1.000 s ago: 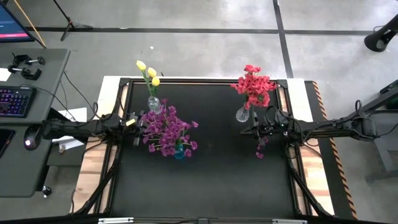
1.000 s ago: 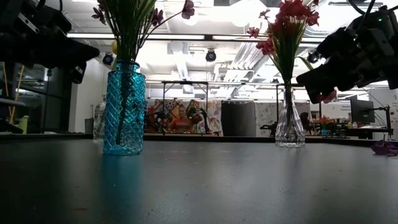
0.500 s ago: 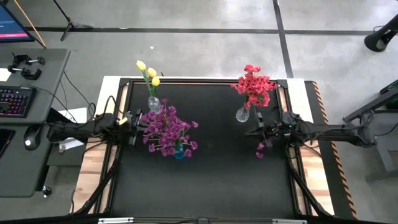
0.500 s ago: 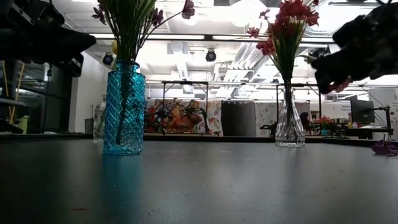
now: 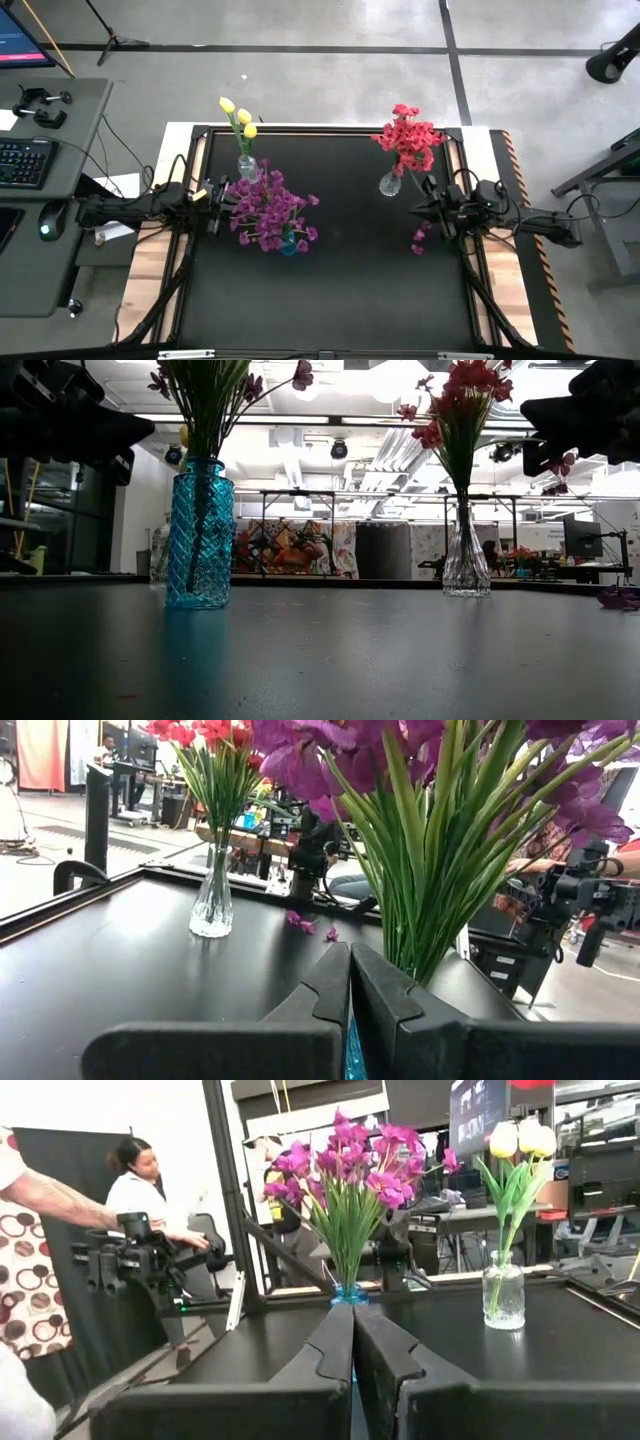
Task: Sort flowers into vase by color
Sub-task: Return to Home Position
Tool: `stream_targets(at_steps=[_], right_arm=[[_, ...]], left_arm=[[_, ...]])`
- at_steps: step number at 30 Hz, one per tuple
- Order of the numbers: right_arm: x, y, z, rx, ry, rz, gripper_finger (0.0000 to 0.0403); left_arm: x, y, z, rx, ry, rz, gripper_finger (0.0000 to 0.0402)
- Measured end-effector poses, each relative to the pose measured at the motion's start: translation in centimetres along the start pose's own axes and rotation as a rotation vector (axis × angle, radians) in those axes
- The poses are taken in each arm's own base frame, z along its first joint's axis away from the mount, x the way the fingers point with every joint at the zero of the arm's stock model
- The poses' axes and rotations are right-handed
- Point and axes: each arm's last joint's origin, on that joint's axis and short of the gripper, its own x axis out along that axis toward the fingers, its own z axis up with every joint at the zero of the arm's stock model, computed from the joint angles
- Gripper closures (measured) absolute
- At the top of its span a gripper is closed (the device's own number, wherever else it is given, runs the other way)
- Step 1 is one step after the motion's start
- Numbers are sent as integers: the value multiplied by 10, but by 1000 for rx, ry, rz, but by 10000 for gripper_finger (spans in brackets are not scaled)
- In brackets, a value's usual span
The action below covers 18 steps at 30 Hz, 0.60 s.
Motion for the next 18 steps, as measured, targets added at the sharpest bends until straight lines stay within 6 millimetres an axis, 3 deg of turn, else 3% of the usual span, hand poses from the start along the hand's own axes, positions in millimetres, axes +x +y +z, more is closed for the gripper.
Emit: stream_targets(at_steps=[18], right_arm=[[1, -1, -2, 9, 25, -5, 402]], left_arm=[[0, 0, -1, 0, 6, 1, 401]])
